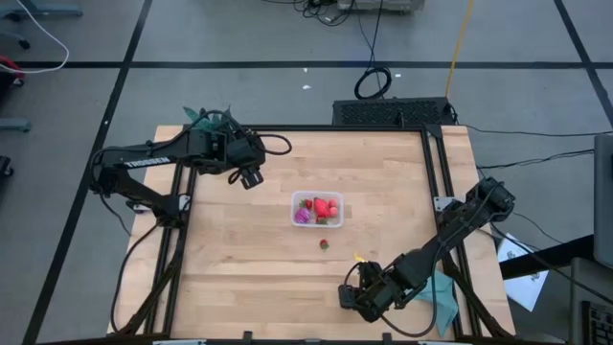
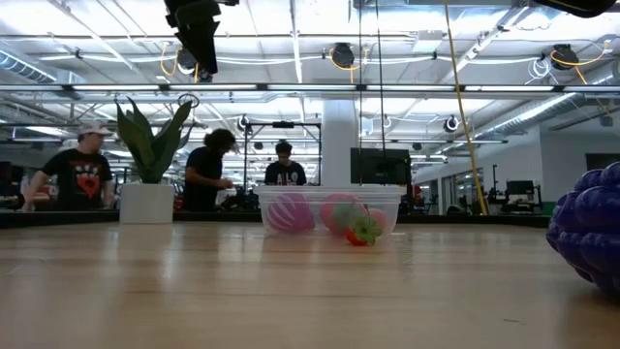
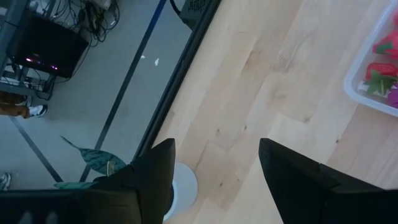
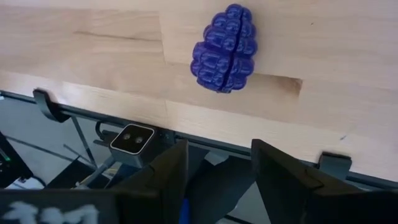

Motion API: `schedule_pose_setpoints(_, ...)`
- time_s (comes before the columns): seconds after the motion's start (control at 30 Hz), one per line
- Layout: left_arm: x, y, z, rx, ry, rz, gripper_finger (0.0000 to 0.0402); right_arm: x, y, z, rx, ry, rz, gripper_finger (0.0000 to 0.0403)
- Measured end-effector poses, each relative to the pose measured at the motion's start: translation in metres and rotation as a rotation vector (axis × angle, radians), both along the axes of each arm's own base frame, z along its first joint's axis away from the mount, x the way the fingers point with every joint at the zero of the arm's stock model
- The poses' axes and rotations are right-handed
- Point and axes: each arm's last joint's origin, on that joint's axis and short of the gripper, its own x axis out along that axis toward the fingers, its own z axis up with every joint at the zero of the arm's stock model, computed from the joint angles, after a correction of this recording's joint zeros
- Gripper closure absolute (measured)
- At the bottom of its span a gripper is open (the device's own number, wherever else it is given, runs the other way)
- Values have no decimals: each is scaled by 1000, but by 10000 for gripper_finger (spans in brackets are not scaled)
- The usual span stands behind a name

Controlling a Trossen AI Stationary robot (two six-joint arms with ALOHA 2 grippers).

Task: Pick and placing Produce into tupperware
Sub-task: Put the purple grapes into the transparent bin

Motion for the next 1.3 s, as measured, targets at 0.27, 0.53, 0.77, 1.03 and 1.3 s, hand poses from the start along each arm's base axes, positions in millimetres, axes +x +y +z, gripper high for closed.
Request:
schedule_pose_setpoints(0.27, 0, 0, 0, 0, 0, 0, 163, 3, 1, 1, 20, -26, -2, 234)
schedule_pose_setpoints(0.53, 0, 0, 0, 0, 0, 0, 163, 3, 0, 2, 11, -34, 21, 234)
schedule_pose_setpoints(0.77, 0, 0, 0, -1, -2, 2, 163, 9, -6, 2, 12, -33, 0, 222)
schedule_pose_setpoints(1.03, 0, 0, 0, -1, -3, 3, 163, 18, -14, 0, 97, 18, 5, 157)
schedule_pose_setpoints(1.3, 0, 0, 0, -1, -2, 2, 163, 36, -12, -14, 160, -13, 16, 102)
